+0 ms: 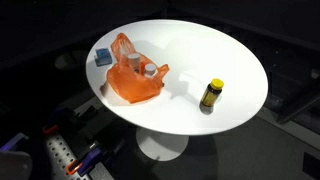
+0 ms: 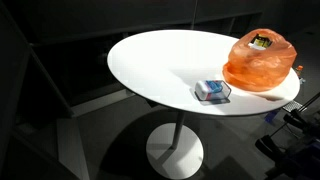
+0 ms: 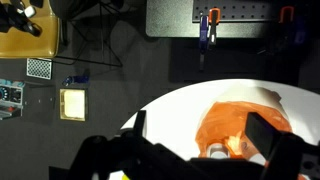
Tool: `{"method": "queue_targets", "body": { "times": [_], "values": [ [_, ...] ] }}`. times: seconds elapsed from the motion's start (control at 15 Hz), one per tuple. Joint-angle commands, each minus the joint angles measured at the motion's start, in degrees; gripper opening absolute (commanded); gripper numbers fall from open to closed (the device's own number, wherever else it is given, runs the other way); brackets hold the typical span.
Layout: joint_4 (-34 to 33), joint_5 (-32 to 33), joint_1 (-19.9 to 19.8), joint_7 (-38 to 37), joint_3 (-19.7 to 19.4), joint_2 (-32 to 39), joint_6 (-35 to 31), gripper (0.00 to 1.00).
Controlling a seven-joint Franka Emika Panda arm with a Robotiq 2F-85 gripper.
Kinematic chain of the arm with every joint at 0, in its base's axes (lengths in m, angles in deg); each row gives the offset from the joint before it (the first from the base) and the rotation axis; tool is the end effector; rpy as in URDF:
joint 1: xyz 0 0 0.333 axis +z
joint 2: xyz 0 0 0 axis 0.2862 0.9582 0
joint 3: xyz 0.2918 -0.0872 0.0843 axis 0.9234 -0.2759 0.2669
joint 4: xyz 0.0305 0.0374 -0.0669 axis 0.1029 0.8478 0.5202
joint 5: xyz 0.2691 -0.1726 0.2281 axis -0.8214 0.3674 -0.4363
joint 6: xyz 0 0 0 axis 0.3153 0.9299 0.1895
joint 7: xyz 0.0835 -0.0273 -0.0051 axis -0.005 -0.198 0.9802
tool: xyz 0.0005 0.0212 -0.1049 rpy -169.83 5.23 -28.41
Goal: Pick up the blue box from the table and put it in the plastic bag
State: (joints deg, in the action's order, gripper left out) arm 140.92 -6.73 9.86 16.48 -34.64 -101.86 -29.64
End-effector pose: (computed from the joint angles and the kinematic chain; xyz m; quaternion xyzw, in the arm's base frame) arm 0.3780 -0.0906 0.5405 0.9862 -0.0072 -0.1127 0.1212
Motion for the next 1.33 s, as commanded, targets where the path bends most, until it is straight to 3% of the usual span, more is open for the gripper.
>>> {"method": "queue_targets", "body": {
  "times": [0.0, 0.33, 0.8, 1.27],
  "values": [
    [-0.2, 0.4, 1.3, -0.4, -1.0, 0.0, 0.3, 1.00],
    [-1.5, 0.3, 1.6, -0.9, -0.7, 1.2, -0.6, 1.00],
    [-7.0, 0.3, 6.4, 2.9, 1.0, 8.2, -6.4, 1.00],
    [-10.4, -0.5, 10.9, 17.5, 1.8, 16.5, -15.8, 1.00]
  ]
}}
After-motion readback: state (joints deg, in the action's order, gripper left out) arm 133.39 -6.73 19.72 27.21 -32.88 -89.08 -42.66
